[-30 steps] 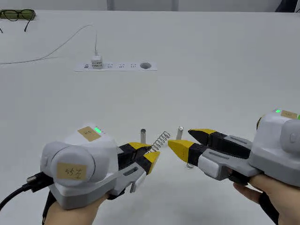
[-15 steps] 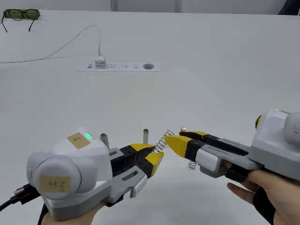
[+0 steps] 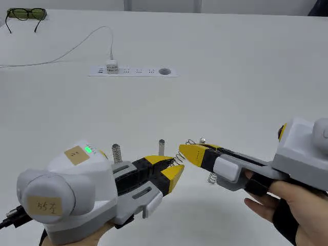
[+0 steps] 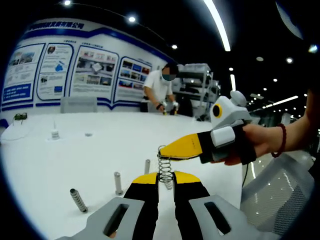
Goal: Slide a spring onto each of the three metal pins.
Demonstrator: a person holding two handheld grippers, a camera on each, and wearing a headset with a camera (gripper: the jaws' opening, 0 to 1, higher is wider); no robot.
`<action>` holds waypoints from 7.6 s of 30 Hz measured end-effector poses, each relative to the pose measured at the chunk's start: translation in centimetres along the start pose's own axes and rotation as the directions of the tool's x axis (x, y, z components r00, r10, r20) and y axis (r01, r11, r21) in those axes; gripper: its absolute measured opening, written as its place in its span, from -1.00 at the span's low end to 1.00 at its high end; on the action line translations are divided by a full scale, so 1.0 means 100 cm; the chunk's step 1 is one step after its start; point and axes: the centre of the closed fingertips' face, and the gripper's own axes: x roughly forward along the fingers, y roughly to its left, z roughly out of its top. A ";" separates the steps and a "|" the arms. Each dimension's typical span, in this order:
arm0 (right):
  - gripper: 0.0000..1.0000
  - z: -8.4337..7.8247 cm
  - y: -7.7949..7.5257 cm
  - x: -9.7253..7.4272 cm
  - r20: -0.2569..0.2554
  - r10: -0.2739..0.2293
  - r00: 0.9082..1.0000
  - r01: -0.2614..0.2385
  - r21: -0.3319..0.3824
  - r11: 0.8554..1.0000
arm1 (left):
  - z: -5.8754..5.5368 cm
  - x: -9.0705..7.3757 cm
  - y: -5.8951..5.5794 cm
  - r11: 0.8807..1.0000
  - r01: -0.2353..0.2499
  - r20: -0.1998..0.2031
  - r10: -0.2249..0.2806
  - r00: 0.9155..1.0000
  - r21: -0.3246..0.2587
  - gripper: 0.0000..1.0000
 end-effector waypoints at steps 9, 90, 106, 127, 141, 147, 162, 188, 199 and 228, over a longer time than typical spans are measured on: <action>-0.74 0.005 0.009 0.001 0.037 0.055 0.998 -0.058 0.081 0.995 | 0.008 -0.004 -0.001 1.000 0.009 0.022 -0.009 1.000 0.003 -0.81; -0.78 0.016 -0.033 0.087 -0.033 -0.068 0.997 0.045 -0.469 0.882 | -0.044 -0.007 0.023 0.994 -0.074 -0.197 0.089 0.976 0.085 0.16; -0.77 0.009 -0.035 0.086 -0.044 -0.097 0.994 0.059 -0.530 0.846 | -0.046 -0.007 0.022 0.994 -0.073 -0.203 0.087 0.975 0.075 0.24; -0.77 -0.005 -0.039 0.081 -0.063 -0.146 0.987 0.078 -0.606 0.791 | -0.046 -0.007 0.023 0.994 -0.075 -0.205 0.089 0.975 0.075 0.23; -0.77 -0.014 -0.048 0.083 -0.085 -0.174 0.981 0.084 -0.621 0.780 | -0.047 -0.008 0.024 0.994 -0.079 -0.205 0.092 0.974 0.072 0.21; -0.77 -0.016 -0.054 0.082 -0.095 -0.192 0.977 0.093 -0.619 0.780 | -0.047 -0.007 0.023 0.994 -0.077 -0.206 0.090 0.974 0.071 0.20; -0.77 -0.026 -0.060 0.083 -0.127 -0.215 0.968 0.095 -0.608 0.788 | -0.047 -0.008 0.025 0.994 -0.081 -0.204 0.095 0.974 0.071 0.20; -0.69 -0.031 -0.057 0.079 -0.137 -0.218 0.966 0.107 -0.556 0.824 | -0.048 -0.009 0.026 0.993 -0.087 -0.210 0.102 0.972 0.081 0.19; -0.40 -0.014 -0.046 0.062 -0.115 -0.202 0.973 0.120 -0.495 0.860 | -0.045 -0.004 0.021 0.991 -0.084 -0.211 0.104 0.972 0.101 0.27; -0.07 0.010 -0.037 -0.010 -0.051 -0.213 0.976 0.166 -0.464 0.870 | -0.050 0.040 -0.004 0.994 -0.046 -0.232 0.069 0.970 0.102 0.15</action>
